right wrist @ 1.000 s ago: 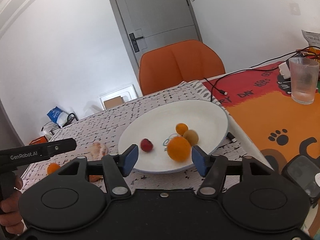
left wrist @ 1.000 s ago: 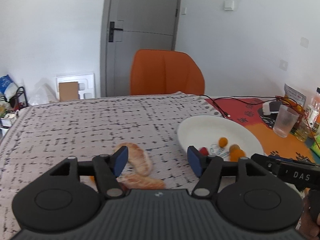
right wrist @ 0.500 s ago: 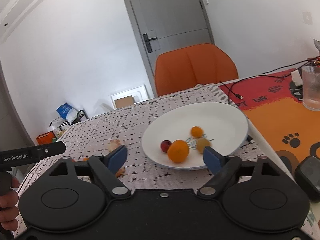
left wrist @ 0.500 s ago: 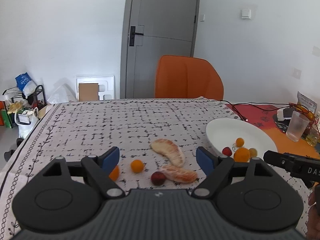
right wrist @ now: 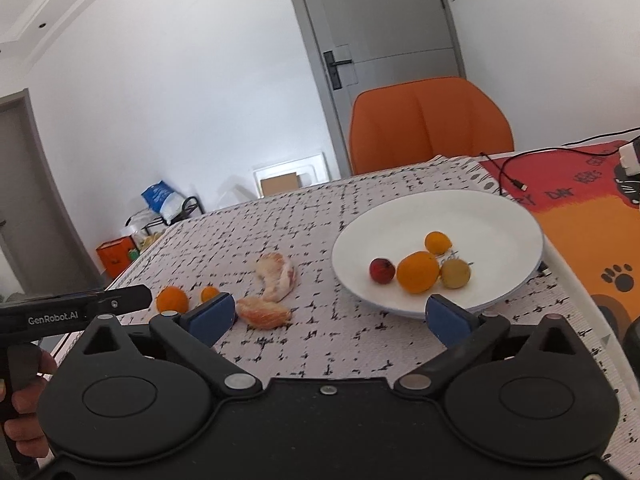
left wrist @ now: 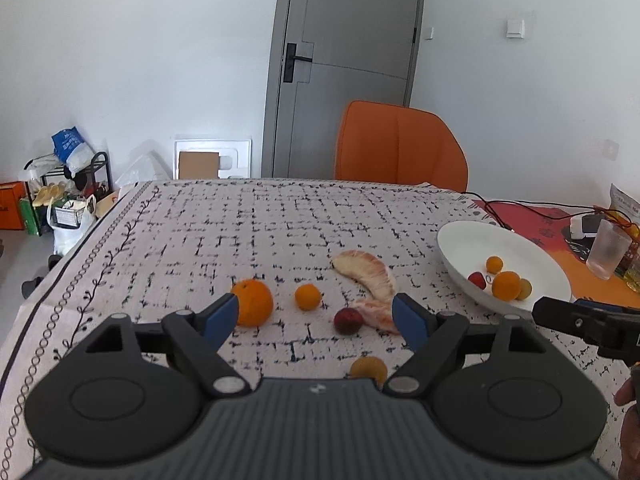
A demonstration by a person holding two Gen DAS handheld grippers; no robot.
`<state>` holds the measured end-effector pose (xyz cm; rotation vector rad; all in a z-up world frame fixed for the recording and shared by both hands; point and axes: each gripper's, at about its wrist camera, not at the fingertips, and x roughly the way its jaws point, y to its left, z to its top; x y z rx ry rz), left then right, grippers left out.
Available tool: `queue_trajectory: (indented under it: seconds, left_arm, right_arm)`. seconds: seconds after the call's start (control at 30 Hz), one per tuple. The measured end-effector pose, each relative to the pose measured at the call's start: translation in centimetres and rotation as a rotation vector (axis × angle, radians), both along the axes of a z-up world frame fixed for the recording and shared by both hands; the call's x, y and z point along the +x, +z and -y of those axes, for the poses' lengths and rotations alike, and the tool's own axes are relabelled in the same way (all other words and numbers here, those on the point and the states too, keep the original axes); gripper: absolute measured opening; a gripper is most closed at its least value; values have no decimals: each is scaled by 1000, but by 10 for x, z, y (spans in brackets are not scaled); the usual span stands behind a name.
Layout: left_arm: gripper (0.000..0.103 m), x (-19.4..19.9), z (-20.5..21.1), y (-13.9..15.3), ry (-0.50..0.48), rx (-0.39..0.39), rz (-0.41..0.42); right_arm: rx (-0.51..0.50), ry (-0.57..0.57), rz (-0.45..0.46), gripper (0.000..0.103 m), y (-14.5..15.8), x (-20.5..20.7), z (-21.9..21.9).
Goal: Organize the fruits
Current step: 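Move both open tools from the bowl back over the remaining fruit, then grasp the brownish-yellow round fruit with the left tool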
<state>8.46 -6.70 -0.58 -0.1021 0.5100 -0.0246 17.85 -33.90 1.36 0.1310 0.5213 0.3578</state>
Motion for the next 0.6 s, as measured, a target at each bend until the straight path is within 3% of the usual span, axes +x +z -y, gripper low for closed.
queue_trajectory:
  seconds: [0.6]
  left_arm:
    - [82,2,8,-25,-14,-39,-56]
  right_arm:
    - [-14,43,-48,103,-19,4,-4]
